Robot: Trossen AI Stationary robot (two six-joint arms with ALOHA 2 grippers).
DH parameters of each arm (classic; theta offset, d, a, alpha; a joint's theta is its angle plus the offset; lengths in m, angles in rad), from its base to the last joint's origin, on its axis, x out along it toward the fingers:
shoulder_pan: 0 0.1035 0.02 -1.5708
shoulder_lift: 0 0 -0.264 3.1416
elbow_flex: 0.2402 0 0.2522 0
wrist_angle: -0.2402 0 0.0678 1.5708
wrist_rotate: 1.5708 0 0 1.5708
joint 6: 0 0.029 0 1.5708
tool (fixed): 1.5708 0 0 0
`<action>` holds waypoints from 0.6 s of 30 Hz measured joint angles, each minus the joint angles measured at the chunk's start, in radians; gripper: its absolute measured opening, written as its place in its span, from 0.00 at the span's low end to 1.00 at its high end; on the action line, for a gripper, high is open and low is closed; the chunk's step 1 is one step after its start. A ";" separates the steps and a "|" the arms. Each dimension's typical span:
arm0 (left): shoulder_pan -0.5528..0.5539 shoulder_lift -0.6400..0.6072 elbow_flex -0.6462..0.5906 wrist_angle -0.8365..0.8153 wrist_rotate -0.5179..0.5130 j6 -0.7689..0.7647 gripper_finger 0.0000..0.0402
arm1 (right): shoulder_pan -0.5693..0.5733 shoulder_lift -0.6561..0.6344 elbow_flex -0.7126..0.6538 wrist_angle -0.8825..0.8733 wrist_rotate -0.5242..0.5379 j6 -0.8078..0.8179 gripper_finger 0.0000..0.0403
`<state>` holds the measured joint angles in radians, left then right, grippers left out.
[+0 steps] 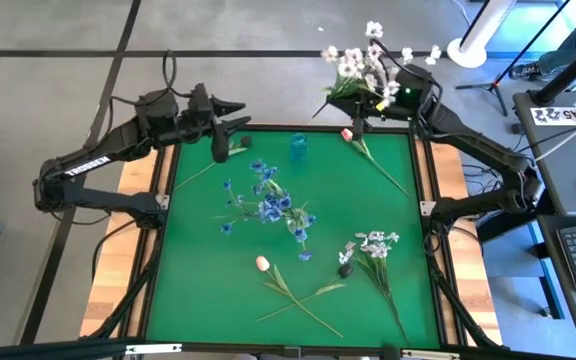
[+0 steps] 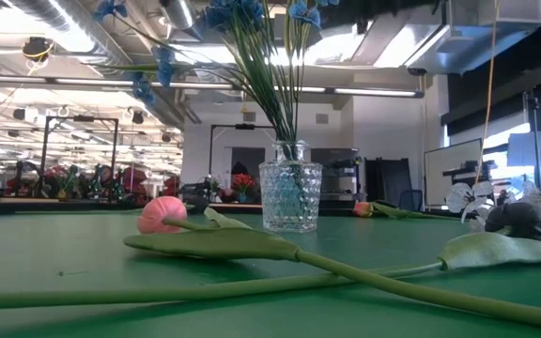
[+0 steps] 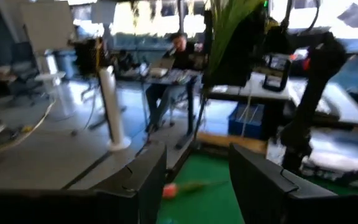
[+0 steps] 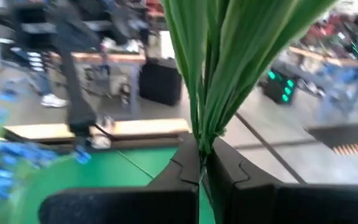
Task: Sort flowers into vase by color
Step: Put the white flowers into the blue vase
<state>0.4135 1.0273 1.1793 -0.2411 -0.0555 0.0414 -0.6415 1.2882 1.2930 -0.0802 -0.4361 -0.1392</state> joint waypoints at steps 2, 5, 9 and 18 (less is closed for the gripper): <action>0.013 -0.010 0.000 -0.059 -0.013 0.000 0.42 | -0.033 0.014 -0.025 0.011 -0.008 -0.001 0.02; 0.036 -0.010 -0.004 -0.125 -0.013 -0.002 0.42 | -0.081 0.049 -0.083 0.046 -0.060 -0.001 0.02; 0.060 -0.010 -0.065 -0.101 0.000 -0.005 0.42 | -0.122 0.103 -0.174 0.203 -0.160 0.006 0.01; 0.151 -0.014 -0.325 0.162 0.123 -0.063 0.42 | -0.104 0.240 -0.226 0.395 -0.212 0.005 0.01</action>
<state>0.5643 1.0136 0.8547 -0.0788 0.0674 -0.0214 -0.7457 1.5277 1.0672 0.3151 -0.6476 -0.1338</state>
